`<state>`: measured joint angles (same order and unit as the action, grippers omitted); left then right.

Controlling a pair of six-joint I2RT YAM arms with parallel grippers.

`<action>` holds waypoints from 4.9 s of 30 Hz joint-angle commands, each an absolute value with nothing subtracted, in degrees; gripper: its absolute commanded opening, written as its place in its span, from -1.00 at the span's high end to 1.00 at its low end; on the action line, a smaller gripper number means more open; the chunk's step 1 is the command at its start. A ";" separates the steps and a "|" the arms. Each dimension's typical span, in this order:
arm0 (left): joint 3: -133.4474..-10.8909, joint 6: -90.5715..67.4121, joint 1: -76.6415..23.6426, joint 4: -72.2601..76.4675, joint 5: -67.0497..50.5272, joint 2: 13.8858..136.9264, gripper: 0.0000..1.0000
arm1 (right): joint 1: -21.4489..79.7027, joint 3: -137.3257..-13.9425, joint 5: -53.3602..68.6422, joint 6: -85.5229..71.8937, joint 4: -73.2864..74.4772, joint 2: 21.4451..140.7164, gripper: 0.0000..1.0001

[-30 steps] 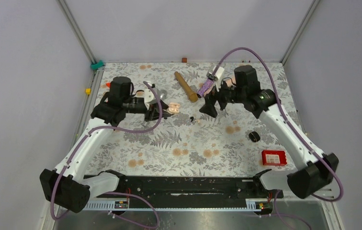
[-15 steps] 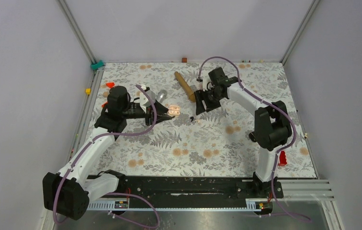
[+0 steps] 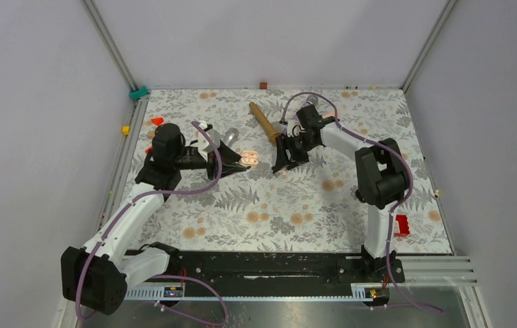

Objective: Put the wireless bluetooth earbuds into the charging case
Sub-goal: Pick up the earbud from the center of the board.

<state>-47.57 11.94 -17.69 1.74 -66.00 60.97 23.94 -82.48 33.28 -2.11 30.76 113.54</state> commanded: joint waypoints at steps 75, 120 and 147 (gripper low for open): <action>-46.49 14.69 -16.87 2.84 -69.01 57.06 1.00 | 50.43 -85.87 -12.20 21.49 33.23 114.99 -0.12; -46.41 14.85 -16.08 2.85 -70.32 56.74 1.00 | 54.56 -89.20 -21.02 23.72 33.83 123.80 0.26; -46.84 14.07 -15.91 2.84 -72.71 56.34 1.00 | 49.33 -81.50 -4.05 23.07 31.93 98.33 0.57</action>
<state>-46.30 13.65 -16.01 0.08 -71.35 57.12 52.40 -82.13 -12.47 24.71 32.38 105.67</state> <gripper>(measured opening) 0.283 0.262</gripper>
